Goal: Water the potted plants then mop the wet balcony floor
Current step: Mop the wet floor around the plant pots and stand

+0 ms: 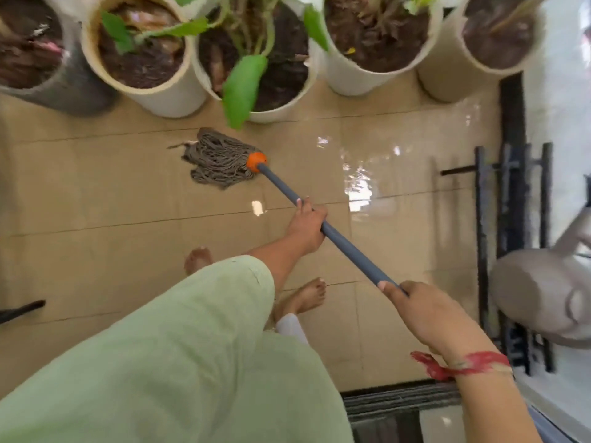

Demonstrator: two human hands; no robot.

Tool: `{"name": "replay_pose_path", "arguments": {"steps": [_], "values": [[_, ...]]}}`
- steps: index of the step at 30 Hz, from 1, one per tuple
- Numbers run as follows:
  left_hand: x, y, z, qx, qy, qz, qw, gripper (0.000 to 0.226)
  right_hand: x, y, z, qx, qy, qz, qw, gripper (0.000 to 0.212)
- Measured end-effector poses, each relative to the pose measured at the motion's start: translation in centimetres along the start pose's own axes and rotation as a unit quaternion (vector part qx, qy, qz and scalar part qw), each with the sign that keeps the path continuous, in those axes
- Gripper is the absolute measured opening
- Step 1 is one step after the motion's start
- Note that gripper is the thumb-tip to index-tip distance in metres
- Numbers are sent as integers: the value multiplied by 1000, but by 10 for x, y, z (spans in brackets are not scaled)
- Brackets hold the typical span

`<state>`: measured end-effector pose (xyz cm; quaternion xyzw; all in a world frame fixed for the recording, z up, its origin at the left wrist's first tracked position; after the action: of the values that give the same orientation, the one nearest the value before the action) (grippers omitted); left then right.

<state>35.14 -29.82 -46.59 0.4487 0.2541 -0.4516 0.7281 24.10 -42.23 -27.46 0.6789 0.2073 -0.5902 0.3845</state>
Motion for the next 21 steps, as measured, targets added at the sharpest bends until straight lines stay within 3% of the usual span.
{"name": "replay_pose_path", "arguments": {"steps": [5,8,13,17,21], "values": [[40,-40,123,84,-50,-14,995,32,-1,24,105,75,-58,62,994,42],[62,-64,191,105,-93,-21,990,24,1,35,155,91,-93,105,986,51],[65,-122,267,179,-180,-90,963,25,-9,9,215,152,-155,112,970,52],[31,-176,271,243,-205,-143,937,30,-31,-43,234,203,-177,53,962,46],[-10,-204,225,261,-206,-212,919,28,-47,-110,216,220,-223,-25,949,54]]}}
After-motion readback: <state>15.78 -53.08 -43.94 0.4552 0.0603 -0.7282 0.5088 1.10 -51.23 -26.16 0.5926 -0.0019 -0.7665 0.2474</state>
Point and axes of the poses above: each hand's wrist, its own x-axis towards the middle knuckle, its own y-axis out of the back of the hand, z = x × y, the point moved 9 cm from there along x, towards the middle knuckle, and after that the axes turned 9 degrees about -z, right-handed, at the moved point
